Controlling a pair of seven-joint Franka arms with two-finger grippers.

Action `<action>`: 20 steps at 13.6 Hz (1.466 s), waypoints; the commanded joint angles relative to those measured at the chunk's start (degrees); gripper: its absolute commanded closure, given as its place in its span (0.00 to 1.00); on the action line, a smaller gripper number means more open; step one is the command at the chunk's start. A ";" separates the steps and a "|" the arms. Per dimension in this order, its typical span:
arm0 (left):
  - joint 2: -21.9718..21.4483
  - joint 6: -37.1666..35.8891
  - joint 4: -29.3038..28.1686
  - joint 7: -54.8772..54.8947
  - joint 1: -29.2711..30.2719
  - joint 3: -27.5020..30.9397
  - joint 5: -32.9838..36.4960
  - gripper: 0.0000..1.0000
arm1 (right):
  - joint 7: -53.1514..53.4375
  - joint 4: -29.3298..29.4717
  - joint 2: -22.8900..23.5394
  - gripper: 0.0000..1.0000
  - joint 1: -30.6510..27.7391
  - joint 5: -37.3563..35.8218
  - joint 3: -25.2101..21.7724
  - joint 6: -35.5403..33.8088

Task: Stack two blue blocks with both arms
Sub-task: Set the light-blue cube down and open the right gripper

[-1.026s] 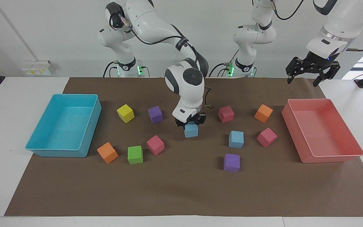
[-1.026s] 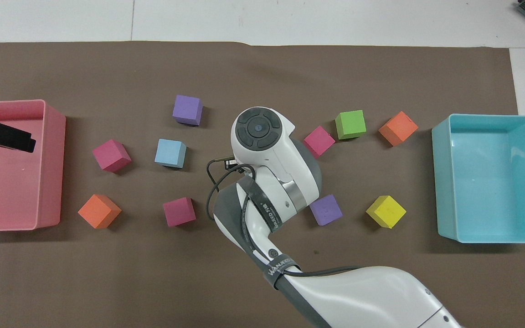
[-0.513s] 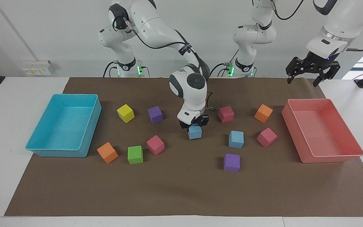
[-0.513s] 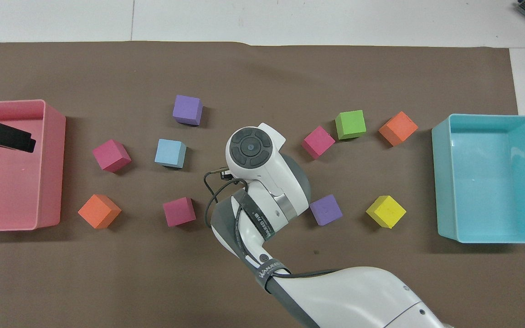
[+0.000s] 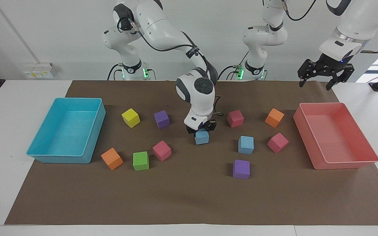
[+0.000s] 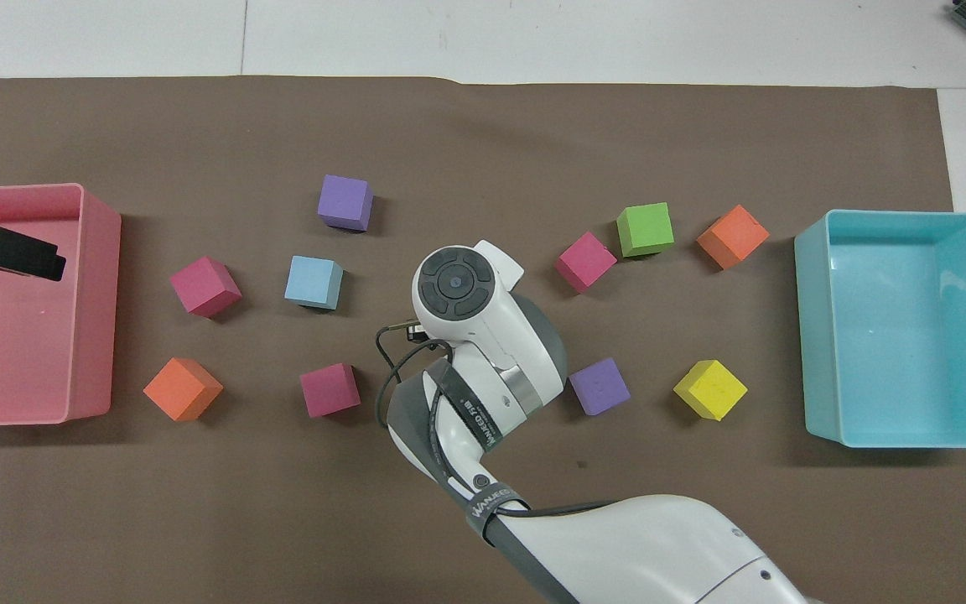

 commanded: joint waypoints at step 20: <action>-5.40 -1.28 -6.33 -1.31 0.16 -0.44 -0.75 0.00 | 6.13 -2.68 -4.63 0.00 -0.44 0.61 -0.08 0.61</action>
